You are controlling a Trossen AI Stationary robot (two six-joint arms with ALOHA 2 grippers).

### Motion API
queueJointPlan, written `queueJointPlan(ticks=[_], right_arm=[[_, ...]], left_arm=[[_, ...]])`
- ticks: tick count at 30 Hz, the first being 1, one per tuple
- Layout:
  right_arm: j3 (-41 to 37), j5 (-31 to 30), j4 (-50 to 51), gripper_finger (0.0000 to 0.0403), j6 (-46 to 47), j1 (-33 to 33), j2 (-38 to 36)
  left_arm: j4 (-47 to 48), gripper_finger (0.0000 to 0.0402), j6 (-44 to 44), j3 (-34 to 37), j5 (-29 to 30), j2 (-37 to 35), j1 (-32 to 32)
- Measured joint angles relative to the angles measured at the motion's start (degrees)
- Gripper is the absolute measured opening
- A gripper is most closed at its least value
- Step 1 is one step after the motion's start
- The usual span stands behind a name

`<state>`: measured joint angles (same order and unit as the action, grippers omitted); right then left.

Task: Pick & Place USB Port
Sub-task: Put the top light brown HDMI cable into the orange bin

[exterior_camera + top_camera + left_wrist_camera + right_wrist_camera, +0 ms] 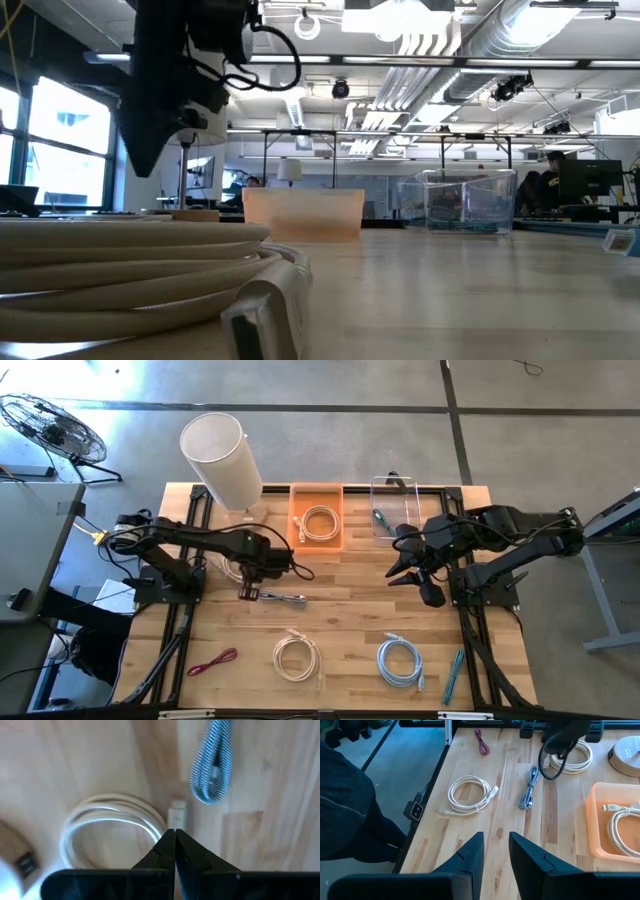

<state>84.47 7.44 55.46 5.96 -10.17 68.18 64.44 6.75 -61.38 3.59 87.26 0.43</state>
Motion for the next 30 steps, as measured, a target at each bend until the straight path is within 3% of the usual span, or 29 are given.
queueJointPlan(ticks=[4,8,17,23,30], right_arm=[[0.0,0.0,0.0,0.0083,-0.6,0.0,0.0],[0.0,0.2,0.0,0.0083,-1.0,0.0,0.0],[0.0,0.2,0.0,0.0083,-1.5,0.0,0.0],[0.0,0.2,0.0,0.0083,-1.0,0.0,0.0],[0.0,0.3,0.1,0.0083,-0.4,-2.4,0.0]], left_arm=[[-0.2,0.0026,-4.4,2.1,-0.1,0.0,-0.1],[-0.3,0.0078,-8.4,3.4,2.3,0.0,0.0],[-2.8,0.0195,-5.6,3.7,4.9,0.0,0.0],[-5.3,0.0207,4.9,3.8,3.6,1.1,0.0],[-2.9,0.0207,10.7,3.8,2.2,5.0,0.0]])
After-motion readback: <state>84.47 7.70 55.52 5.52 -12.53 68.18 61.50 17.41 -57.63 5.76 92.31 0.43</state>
